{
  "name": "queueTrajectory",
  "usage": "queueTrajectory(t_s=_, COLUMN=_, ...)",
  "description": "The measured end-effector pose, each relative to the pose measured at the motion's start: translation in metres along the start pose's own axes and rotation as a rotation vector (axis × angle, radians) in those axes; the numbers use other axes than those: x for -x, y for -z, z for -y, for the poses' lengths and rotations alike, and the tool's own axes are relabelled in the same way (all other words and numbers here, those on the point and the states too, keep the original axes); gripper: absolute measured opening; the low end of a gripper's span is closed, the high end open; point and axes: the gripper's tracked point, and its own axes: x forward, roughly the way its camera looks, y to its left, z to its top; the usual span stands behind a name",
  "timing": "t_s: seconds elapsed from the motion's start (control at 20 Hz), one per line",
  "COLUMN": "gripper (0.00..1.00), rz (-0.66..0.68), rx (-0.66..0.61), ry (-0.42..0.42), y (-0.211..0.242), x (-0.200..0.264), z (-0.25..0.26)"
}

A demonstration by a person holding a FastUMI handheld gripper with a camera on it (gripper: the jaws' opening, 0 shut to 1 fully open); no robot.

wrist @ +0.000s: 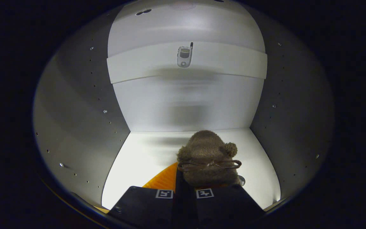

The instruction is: Open the shoe cabinet door, grab the shoes and put them into the shoe cabinet, then close the shoe cabinet door.

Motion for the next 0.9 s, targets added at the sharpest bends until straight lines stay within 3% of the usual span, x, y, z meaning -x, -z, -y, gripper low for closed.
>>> queueTrajectory(t_s=0.2, gripper=0.46, rz=-0.010, rx=0.010, ry=0.020, y=0.001, x=0.004, z=0.004)
queueTrajectory(t_s=0.4, gripper=0.88, rz=-0.025, rx=0.020, ry=0.019, y=0.007, x=0.008, z=0.001)
queueTrajectory(t_s=0.9, gripper=0.95, rz=0.028, rx=0.045, ry=0.062, y=0.004, x=0.062, z=0.005)
